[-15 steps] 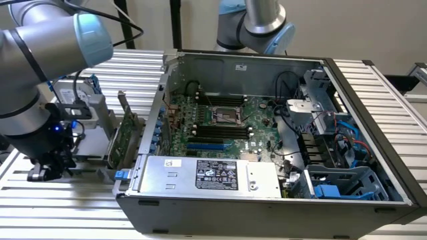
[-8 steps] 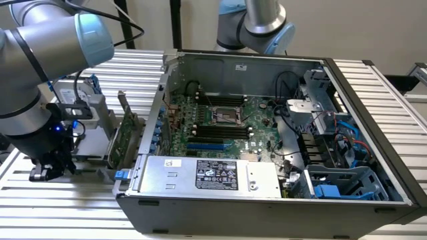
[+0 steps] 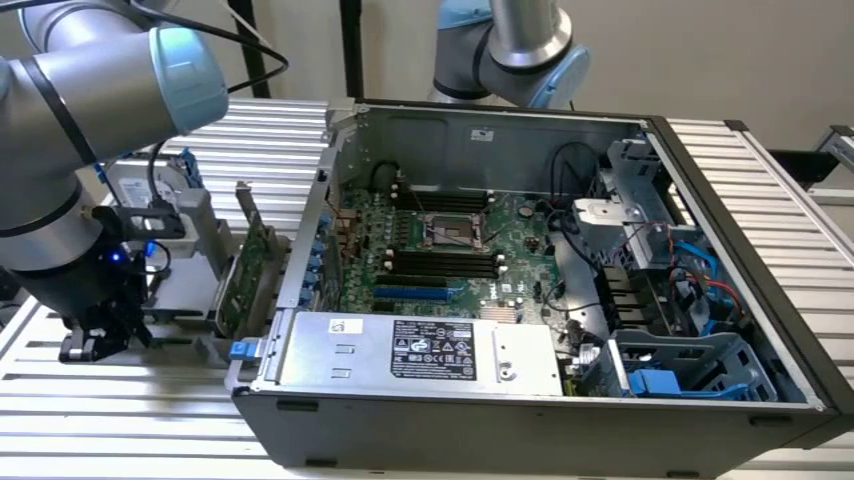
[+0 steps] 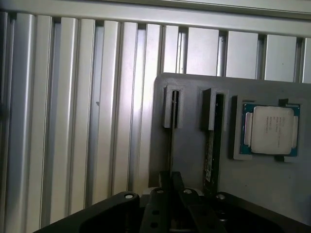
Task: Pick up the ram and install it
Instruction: 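Pick up the ram and move it above insertion slot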
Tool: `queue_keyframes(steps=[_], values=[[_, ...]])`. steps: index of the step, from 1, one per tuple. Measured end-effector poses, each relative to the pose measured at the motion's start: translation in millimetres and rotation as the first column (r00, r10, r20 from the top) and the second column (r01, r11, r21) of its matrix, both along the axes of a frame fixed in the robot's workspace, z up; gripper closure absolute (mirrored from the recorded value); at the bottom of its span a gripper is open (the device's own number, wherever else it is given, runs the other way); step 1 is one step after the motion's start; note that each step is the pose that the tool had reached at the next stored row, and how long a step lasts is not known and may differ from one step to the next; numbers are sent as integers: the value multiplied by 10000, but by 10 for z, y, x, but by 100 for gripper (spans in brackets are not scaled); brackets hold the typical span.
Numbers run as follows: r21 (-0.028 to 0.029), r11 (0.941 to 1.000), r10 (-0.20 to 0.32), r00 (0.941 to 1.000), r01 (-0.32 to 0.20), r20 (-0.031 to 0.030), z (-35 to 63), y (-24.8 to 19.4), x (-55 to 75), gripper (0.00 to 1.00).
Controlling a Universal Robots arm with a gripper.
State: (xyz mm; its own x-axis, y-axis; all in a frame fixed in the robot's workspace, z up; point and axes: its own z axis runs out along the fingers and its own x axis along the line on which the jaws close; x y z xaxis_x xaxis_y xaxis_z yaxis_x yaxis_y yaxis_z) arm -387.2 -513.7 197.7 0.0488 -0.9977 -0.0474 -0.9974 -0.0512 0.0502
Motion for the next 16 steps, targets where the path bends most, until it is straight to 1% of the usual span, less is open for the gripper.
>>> queue_keyframes(steps=[7, 13, 16], values=[[0, 10000, -10, 10000, 10, -3, -1, 0, 0, 100], [-4, 10000, -52, 10000, 52, -41, 0, 0, 5, 100], [-5, 10000, -54, 10000, 54, -46, 0, 0, 6, 100]])
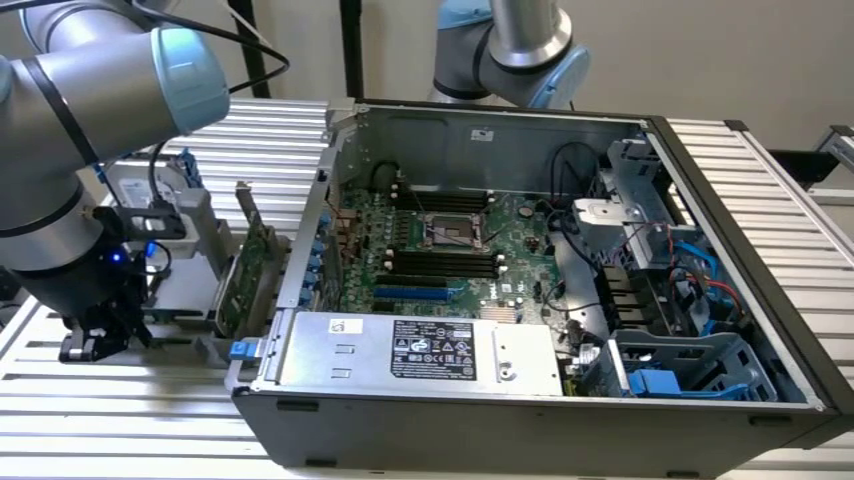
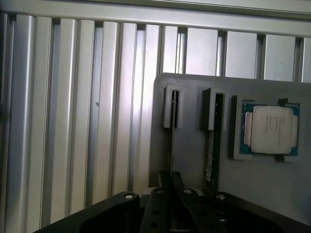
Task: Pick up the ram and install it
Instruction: 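Pick up the ram and move it above insertion slot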
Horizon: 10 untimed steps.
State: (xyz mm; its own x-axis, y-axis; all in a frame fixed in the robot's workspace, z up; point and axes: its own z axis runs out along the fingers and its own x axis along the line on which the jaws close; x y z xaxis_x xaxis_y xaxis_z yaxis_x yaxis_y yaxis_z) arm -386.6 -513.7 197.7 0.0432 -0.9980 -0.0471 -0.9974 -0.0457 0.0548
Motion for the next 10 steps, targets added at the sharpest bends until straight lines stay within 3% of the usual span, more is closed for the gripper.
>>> queue_keyframes(steps=[10], values=[[-1, 10000, 0, 10000, 0, -1, 34, 0, 0, 100]])
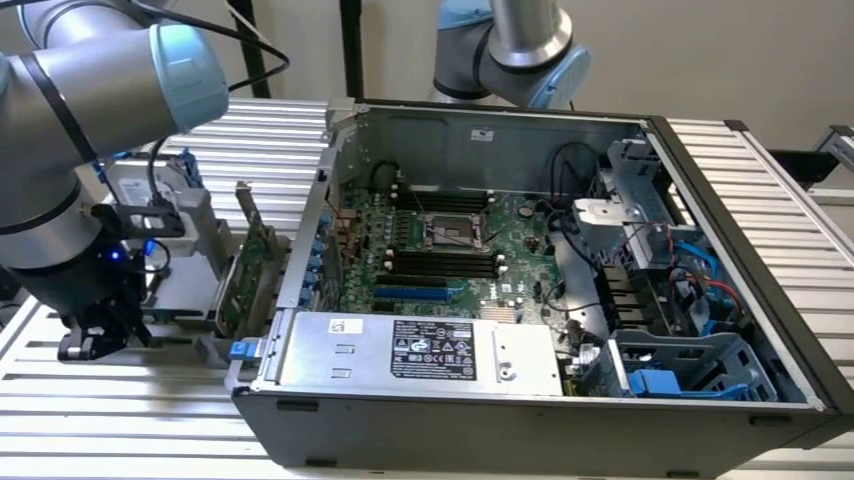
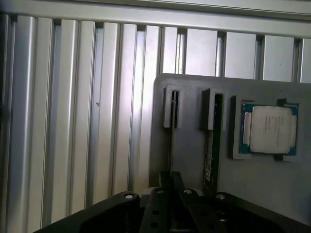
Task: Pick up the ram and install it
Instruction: 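Pick up the ram and move it above insertion slot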
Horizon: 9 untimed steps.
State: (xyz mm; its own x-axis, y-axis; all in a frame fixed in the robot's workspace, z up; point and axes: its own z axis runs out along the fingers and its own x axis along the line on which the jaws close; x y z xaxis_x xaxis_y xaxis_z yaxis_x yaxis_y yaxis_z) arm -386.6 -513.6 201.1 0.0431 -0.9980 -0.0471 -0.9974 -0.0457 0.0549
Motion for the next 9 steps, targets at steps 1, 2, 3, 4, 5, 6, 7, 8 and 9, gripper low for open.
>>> queue_keyframes(steps=[1, 2, 3, 4, 5, 6, 7, 8, 9], values=[[1, 10000, 0, 10000, 0, 2, 12, 0, 0, 100], [1, 10000, 0, 10000, 0, 1, 27, 0, 0, 100], [2, 10000, 0, 10000, 0, 2, 41, 0, 0, 100], [1, 10000, 0, 10000, 0, 1, 55, 0, 0, 100], [1, 10000, 0, 10000, 0, 2, 71, 0, 0, 100], [1, 10000, 0, 10000, 0, 2, 89, 0, 0, 100], [1, 10000, 0, 10000, 0, 3, 107, 0, 0, 100], [0, 10000, 0, 10000, 0, 0, 129, 0, 1, 100], [1, 10000, 0, 10000, 0, 2, 150, 0, 1, 100]])
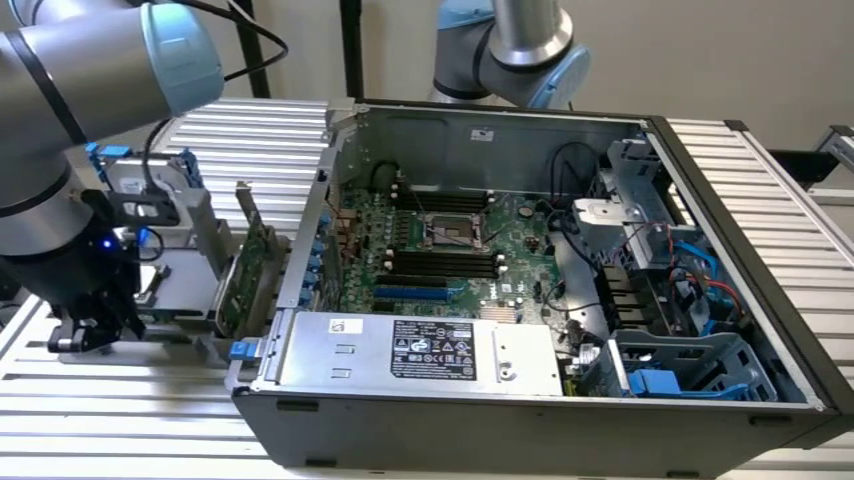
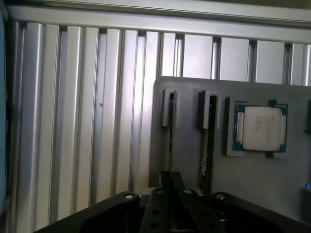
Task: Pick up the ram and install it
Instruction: 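Pick up the ram and move it above insertion slot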
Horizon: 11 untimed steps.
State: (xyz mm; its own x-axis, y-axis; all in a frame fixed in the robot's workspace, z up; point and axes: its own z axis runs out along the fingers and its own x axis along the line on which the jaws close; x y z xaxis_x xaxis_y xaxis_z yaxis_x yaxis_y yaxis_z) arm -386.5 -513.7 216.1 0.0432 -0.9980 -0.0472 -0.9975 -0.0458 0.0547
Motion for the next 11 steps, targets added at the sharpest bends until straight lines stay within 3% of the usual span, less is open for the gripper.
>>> queue_keyframes(steps=[4, 11], values=[[0, 10000, 0, 10000, 0, 0, 116, 0, 3, 100], [0, 10000, 1, 10000, -1, 0, 429, -1, 31, 100]])
